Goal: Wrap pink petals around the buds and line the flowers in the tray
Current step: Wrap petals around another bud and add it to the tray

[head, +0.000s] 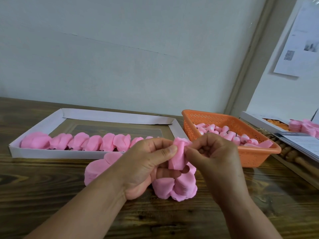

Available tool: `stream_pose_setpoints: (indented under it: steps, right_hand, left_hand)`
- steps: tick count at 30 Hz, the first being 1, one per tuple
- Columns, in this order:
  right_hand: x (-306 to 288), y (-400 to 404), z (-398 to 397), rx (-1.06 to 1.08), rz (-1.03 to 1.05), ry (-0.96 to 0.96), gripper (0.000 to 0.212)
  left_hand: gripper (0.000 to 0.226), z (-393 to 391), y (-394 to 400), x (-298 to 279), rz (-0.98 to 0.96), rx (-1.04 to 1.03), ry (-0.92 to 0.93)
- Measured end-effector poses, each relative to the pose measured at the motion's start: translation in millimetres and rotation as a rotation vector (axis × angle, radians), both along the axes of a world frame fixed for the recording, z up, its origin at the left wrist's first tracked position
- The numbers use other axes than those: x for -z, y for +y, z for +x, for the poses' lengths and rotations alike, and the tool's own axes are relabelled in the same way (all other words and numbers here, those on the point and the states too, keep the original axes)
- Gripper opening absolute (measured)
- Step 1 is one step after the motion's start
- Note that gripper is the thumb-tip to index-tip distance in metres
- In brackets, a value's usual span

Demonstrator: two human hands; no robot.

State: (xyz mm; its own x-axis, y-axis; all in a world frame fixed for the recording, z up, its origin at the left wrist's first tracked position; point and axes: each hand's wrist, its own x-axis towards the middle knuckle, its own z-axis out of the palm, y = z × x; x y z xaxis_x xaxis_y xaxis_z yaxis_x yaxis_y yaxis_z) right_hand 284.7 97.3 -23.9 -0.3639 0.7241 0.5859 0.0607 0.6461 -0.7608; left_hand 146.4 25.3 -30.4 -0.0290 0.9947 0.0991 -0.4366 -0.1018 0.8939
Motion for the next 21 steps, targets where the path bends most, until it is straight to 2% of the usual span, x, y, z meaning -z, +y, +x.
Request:
stream_pose_setpoints:
  steps: [5, 6, 9, 13, 17, 21]
  right_hand:
    - [-2, -1, -2, -0.093, -0.133, -0.005, 0.010]
    - [-3, -2, -2, -0.103, -0.132, -0.027, 0.005]
    - [-4, 0, -3, -0.064, -0.118, -0.066, 0.018]
    - [-8, -5, -7, -0.010, -0.062, -0.038, 0.022]
    - [-7, -13, -8, 0.015, -0.021, 0.050, 0.018]
    - [-7, -16, -11, 0.045, 0.007, 0.035, 0.013]
  left_hand:
    - [0.028, 0, 0, 0, 0.007, -0.026, 0.030]
    - [0.030, 0, 0, 0, 0.008, -0.029, 0.036]
    - [0.037, 1, 1, 0, -0.006, -0.057, 0.056]
    - [0.034, -1, 1, -1, 0.020, -0.079, 0.048]
    - [0.025, 2, 2, 1, 0.030, -0.103, 0.032]
    - [0.026, 4, 4, 4, 0.026, -0.128, 0.020]
